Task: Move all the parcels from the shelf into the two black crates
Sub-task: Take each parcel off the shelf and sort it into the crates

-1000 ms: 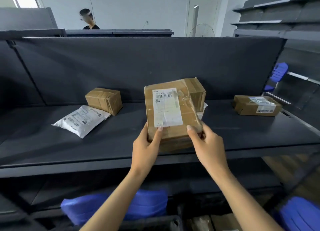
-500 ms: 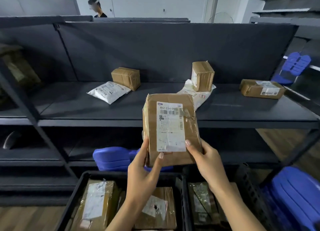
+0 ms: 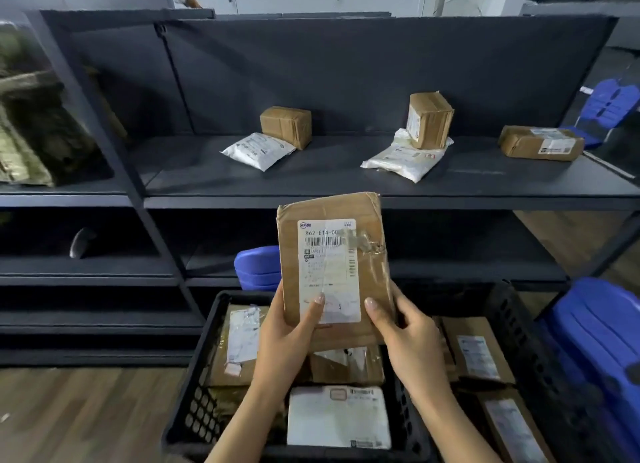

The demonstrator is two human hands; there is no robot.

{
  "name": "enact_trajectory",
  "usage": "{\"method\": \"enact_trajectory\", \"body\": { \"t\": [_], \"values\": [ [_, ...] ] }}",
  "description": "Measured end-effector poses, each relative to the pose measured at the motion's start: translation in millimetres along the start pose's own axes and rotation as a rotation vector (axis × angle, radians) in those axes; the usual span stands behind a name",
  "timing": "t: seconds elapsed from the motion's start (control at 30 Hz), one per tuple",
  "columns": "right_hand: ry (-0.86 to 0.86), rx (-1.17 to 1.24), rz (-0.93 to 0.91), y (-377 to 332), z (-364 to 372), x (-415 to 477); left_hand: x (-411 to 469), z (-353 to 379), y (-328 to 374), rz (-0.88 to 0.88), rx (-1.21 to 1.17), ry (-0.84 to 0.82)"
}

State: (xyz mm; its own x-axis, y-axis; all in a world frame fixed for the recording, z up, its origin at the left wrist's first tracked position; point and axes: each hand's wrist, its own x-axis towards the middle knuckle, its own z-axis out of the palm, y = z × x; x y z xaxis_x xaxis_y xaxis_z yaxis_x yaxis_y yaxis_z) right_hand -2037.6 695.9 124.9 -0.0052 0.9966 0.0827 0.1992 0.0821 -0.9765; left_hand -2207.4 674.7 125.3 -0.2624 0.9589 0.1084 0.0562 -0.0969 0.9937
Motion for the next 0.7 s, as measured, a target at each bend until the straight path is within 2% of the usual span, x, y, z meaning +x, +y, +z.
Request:
{"method": "enact_trajectory", "body": {
  "t": [0.23, 0.7],
  "values": [
    [-0.057, -0.016, 0.061, -4, 24, -37, -31, -33, -3, -0.063, -0.001, 0.093],
    [-0.135, -0.076, 0.185, 16, 24, -26, -34, -39, -26, -0.106, 0.096, 0.045]
  ]
}}
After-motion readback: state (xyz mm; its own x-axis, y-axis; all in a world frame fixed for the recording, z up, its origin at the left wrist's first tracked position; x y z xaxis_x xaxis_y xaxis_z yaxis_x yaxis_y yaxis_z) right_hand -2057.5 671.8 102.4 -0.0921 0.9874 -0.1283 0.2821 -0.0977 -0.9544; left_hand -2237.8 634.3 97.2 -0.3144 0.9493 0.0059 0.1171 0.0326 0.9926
